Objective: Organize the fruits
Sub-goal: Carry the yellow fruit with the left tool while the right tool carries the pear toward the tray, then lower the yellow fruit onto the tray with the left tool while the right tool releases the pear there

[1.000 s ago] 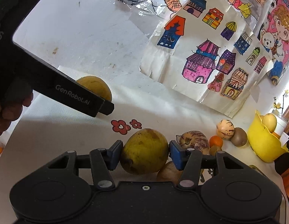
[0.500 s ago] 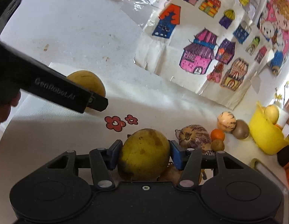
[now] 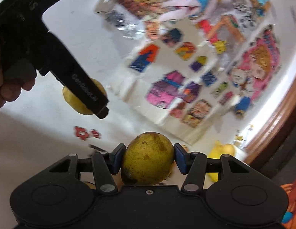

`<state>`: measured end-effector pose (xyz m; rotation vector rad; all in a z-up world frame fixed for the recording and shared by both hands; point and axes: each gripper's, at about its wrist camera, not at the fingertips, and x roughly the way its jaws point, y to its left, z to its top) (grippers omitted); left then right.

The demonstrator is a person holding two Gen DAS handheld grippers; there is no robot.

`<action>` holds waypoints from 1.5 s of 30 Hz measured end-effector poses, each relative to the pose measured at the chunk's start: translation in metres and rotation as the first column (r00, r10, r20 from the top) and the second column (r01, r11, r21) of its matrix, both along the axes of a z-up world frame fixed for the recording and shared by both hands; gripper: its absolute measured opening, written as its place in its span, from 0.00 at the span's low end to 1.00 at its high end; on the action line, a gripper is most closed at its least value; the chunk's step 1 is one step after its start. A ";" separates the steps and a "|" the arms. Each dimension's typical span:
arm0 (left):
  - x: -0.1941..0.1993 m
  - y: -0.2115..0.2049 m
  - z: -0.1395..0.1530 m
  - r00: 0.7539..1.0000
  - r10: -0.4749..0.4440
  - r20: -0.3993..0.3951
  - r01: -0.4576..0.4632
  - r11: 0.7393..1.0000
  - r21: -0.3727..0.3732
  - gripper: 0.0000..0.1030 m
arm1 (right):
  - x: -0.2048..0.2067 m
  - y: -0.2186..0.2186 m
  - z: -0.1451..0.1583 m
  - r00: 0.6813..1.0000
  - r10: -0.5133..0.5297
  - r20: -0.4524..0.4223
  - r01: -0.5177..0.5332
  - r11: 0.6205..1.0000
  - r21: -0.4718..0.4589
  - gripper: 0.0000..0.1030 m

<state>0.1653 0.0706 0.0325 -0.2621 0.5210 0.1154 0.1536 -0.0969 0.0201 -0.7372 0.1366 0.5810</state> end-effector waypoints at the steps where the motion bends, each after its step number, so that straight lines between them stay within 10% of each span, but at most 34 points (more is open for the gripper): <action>1: 0.003 -0.005 0.003 1.000 -0.008 0.006 0.008 1.000 0.005 0.68 | 0.003 -0.008 0.005 1.000 -0.015 0.001 0.015 1.000 0.003 0.54; 19: 0.134 -0.126 0.032 0.981 -0.191 0.032 0.192 0.980 -0.051 0.69 | 0.119 -0.178 0.036 0.949 -0.261 -0.177 0.275 0.960 0.058 0.55; 45: 0.240 -0.223 -0.030 0.924 -0.348 -0.155 0.338 0.937 -0.089 0.69 | 0.209 -0.216 -0.022 0.887 -0.262 -0.381 0.293 0.956 0.025 0.55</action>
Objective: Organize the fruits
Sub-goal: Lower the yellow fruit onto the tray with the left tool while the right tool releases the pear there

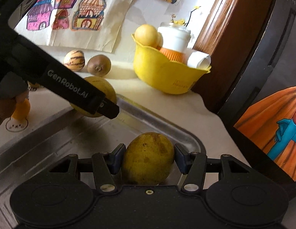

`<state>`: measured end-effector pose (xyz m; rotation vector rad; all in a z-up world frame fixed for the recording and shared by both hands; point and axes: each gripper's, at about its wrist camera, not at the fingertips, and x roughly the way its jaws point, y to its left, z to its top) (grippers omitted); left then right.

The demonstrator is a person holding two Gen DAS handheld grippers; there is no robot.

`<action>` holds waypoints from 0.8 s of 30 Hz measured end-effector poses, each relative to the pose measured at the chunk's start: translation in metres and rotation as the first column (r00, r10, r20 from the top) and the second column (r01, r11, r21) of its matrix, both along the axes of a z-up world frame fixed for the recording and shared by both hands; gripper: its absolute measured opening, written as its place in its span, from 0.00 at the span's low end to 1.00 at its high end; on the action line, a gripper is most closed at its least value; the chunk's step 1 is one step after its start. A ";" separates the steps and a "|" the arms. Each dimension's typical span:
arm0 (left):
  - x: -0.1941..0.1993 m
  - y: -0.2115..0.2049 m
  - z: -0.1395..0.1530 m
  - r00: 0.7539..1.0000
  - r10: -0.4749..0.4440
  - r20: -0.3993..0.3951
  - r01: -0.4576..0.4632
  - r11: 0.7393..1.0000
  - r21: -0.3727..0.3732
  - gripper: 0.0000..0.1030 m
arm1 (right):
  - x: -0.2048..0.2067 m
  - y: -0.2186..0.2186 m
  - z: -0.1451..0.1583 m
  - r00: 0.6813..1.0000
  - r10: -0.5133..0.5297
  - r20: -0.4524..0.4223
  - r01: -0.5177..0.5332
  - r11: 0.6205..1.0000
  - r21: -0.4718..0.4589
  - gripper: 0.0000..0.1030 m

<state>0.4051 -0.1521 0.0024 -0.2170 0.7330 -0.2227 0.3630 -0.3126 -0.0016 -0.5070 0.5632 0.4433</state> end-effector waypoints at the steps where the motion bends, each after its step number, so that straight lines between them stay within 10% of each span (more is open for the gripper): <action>1: 0.000 0.000 -0.001 1.000 0.002 -0.002 -0.002 1.000 -0.001 0.69 | 0.000 0.000 -0.001 1.000 0.001 -0.002 -0.001 1.000 -0.002 0.55; 24: -0.006 -0.007 0.005 1.000 -0.020 0.007 0.020 1.000 -0.007 0.77 | -0.016 -0.017 -0.004 0.999 -0.046 0.013 0.045 0.998 0.053 0.67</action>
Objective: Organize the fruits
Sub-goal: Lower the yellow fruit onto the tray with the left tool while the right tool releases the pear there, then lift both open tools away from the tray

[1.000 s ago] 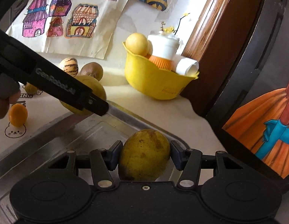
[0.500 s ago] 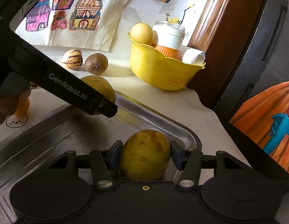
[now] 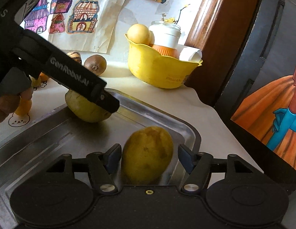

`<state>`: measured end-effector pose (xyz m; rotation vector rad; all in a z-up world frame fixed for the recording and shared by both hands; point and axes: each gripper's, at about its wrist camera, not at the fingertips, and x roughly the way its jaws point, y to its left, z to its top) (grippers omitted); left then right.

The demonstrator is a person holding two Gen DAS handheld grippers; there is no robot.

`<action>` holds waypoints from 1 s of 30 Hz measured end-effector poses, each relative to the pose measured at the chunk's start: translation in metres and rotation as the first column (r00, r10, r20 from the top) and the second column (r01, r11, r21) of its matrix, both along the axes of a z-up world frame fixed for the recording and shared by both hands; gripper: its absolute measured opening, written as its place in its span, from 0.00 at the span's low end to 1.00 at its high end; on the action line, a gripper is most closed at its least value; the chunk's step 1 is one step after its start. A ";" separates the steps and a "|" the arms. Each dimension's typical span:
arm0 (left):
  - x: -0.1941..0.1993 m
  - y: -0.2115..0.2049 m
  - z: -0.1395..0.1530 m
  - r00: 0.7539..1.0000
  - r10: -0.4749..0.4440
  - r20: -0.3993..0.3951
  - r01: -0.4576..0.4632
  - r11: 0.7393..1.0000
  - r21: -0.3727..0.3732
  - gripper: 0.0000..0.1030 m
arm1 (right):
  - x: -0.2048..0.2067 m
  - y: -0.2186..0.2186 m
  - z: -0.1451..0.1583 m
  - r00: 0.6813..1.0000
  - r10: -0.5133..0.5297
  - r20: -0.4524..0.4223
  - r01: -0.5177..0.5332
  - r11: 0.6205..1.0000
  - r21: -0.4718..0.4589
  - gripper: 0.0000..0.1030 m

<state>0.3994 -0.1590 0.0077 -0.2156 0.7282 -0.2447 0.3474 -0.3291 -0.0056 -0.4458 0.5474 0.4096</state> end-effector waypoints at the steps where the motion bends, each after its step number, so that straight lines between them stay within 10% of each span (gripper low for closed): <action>1: -0.002 0.001 0.002 1.000 0.004 0.004 -0.004 1.000 -0.007 0.78 | -0.003 -0.001 0.001 1.000 -0.003 0.004 0.003 1.000 0.003 0.68; 8: -0.030 0.006 0.018 0.995 0.062 0.079 -0.060 0.998 -0.025 0.99 | -0.030 -0.010 0.017 0.998 -0.038 0.059 0.033 0.996 0.082 0.82; 15: -0.073 0.013 0.040 0.976 0.118 0.181 -0.119 0.993 -0.005 0.99 | -0.068 -0.010 0.039 0.989 -0.054 0.136 0.036 0.991 0.129 0.99; 30: -0.184 0.045 0.054 0.949 0.243 0.201 -0.238 0.970 -0.046 1.00 | -0.159 -0.009 0.060 0.967 -0.114 0.226 0.068 0.977 0.204 0.99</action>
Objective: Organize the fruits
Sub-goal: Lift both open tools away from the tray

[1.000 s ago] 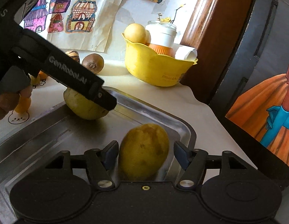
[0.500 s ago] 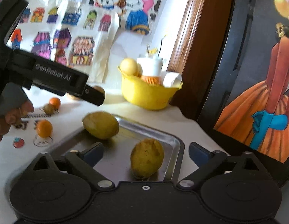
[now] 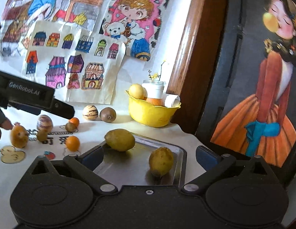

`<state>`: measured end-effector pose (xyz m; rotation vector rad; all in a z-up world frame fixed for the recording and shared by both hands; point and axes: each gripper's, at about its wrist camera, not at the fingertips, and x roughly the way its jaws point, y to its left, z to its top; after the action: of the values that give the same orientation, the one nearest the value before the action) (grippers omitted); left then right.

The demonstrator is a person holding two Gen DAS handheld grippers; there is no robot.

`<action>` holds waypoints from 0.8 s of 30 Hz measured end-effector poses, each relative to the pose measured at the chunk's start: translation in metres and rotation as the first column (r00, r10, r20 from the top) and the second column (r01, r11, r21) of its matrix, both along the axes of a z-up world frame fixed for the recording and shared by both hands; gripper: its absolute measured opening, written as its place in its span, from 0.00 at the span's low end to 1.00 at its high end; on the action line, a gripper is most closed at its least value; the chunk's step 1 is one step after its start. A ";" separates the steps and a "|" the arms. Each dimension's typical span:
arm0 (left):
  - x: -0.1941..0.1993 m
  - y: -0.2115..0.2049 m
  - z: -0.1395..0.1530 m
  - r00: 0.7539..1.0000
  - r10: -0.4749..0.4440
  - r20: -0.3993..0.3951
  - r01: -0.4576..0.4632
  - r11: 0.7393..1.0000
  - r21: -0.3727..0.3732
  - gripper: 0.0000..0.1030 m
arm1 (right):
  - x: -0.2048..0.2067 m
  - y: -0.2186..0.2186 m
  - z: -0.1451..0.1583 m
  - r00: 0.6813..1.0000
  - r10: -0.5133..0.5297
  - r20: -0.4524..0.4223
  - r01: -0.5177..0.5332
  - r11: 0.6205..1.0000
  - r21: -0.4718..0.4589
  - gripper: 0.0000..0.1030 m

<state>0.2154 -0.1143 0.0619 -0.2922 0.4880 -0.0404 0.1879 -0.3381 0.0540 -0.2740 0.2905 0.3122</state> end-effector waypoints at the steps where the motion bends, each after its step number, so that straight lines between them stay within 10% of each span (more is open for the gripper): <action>1: -0.006 0.000 0.001 1.000 0.005 0.005 -0.005 1.000 0.007 1.00 | -0.005 0.000 0.001 1.000 -0.006 -0.006 0.006 1.000 0.013 0.99; 24: -0.121 0.081 -0.022 0.995 0.103 0.001 -0.102 0.988 0.113 1.00 | -0.089 0.072 -0.021 0.994 0.088 -0.061 -0.084 0.995 0.060 0.99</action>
<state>0.0942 -0.0330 0.0402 -0.2057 0.4773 0.0879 0.0991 -0.2665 0.0328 -0.2209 0.3321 0.4141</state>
